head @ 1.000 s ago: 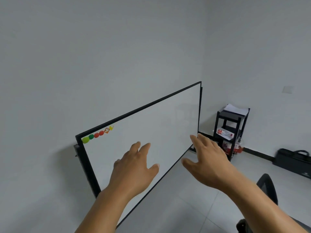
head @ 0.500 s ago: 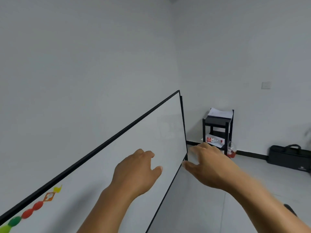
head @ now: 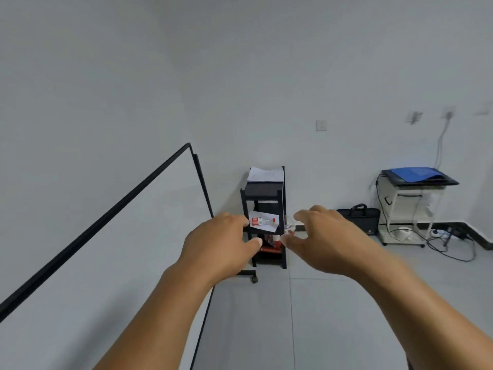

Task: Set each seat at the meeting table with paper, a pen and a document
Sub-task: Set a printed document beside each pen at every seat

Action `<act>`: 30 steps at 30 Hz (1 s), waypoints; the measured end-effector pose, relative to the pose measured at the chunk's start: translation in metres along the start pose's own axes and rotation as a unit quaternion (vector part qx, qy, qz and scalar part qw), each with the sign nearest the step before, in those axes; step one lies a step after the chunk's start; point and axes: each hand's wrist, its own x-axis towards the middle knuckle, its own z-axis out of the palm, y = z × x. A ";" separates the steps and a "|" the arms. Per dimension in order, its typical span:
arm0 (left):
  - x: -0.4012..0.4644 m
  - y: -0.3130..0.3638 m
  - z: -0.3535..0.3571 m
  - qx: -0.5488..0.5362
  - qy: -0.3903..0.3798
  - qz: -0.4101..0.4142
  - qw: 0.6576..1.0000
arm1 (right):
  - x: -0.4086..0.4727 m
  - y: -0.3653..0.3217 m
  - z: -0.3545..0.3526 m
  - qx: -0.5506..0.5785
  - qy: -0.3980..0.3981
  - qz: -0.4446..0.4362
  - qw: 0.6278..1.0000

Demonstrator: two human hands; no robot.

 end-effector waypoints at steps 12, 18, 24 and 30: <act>0.245 -0.039 0.001 -0.018 -0.032 0.116 0.993 | 0.200 -0.001 -0.012 -0.039 0.028 0.113 0.992; 0.329 -0.034 0.012 -0.030 -0.053 0.140 0.988 | 0.272 0.026 -0.015 -0.027 0.064 0.134 0.989; 0.416 -0.012 0.033 0.001 -0.076 0.147 0.986 | 0.344 0.076 -0.008 -0.024 0.042 0.171 0.984; 0.517 0.022 0.053 0.007 -0.098 0.124 0.987 | 0.435 0.140 -0.009 -0.023 0.000 0.143 0.989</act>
